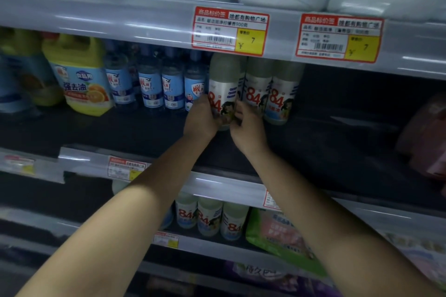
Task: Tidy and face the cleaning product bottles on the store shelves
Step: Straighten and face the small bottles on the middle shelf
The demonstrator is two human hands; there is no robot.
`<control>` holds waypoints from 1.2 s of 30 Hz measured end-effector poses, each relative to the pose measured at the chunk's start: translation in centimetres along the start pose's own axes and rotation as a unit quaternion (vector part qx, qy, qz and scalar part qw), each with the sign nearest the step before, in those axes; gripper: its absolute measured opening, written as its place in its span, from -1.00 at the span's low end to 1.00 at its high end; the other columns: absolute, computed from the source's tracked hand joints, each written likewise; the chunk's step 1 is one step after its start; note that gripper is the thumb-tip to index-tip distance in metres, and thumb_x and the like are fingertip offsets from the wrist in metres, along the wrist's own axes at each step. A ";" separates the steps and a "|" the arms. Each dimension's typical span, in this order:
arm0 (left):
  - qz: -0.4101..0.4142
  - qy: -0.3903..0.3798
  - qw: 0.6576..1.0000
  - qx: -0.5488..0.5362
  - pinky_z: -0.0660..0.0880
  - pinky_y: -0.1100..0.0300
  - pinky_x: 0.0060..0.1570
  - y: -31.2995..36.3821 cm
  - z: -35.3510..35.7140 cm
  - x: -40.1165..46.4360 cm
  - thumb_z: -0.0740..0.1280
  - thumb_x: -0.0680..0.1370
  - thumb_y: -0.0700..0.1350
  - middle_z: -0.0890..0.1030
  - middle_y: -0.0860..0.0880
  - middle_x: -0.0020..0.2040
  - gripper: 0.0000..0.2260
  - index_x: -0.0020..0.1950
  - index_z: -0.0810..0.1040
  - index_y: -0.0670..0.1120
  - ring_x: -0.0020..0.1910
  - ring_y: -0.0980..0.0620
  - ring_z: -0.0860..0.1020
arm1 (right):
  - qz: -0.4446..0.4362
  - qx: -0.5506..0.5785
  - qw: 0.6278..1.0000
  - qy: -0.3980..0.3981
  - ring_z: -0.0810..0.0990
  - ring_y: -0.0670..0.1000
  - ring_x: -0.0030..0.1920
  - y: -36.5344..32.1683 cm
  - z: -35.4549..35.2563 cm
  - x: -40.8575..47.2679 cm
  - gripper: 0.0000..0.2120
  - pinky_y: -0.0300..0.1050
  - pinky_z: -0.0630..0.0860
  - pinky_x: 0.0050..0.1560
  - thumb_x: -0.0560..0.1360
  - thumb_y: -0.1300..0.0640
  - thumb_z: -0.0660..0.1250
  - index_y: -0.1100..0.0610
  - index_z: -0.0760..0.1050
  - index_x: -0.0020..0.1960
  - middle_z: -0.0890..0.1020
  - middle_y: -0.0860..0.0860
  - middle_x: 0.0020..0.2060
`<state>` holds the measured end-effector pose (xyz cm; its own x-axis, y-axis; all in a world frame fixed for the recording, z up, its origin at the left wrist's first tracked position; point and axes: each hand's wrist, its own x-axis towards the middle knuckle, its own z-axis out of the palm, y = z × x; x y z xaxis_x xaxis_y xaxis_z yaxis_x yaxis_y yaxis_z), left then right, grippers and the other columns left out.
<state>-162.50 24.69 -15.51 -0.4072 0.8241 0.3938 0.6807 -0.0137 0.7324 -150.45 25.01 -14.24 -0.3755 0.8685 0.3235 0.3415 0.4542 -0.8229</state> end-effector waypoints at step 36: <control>0.168 -0.040 0.983 0.062 0.36 0.03 0.23 1.3 -2.6 -11.2 0.34 0.44 -0.12 0.41 -0.24 0.33 -0.39 0.44 0.24 -0.24 0.29 -0.21 0.39 | -0.115 -0.140 0.983 0.016 0.23 0.02 0.44 -1.1 -0.8 -10.1 -0.41 -0.50 0.04 0.31 0.47 0.39 0.21 0.18 0.17 0.47 0.26 0.10 0.46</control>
<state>-158.64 14.03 -17.55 -0.1007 0.8267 0.5535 0.8401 -0.2274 0.4924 -146.36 15.93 -16.25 -0.4439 0.7406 0.5044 0.4773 0.6719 -0.5663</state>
